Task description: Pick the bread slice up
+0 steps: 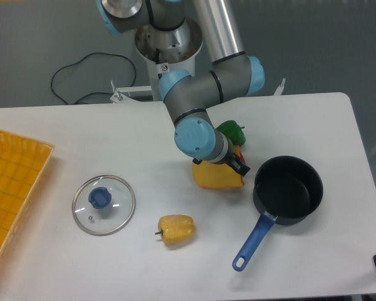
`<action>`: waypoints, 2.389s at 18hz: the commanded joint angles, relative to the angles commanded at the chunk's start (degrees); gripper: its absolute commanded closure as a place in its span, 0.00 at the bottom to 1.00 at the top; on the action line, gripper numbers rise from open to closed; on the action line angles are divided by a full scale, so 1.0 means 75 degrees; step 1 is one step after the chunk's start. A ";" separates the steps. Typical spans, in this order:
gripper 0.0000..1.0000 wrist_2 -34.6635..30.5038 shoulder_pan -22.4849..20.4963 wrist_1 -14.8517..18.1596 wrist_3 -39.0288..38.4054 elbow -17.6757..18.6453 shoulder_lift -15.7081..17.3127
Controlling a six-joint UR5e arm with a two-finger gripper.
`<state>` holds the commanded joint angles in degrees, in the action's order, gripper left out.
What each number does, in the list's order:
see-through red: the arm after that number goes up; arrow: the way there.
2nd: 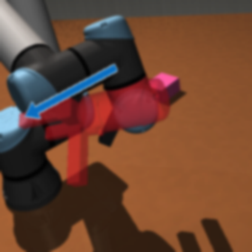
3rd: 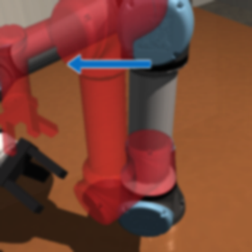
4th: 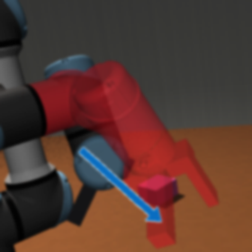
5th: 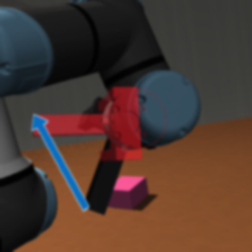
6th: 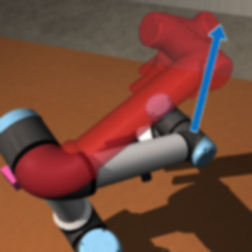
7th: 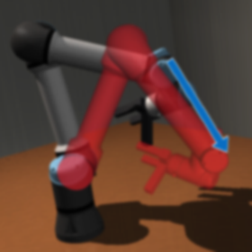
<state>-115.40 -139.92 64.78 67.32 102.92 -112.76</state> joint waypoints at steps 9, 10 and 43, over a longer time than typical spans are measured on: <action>0.00 -0.0035 0.0012 -0.0047 0.0000 0.0012 -0.0023; 0.00 -0.0035 0.0012 -0.0047 0.0000 0.0012 -0.0035; 0.00 0.0117 0.0140 0.0364 -0.0750 -0.0598 -0.0281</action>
<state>-114.52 -138.87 67.50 61.70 98.44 -114.87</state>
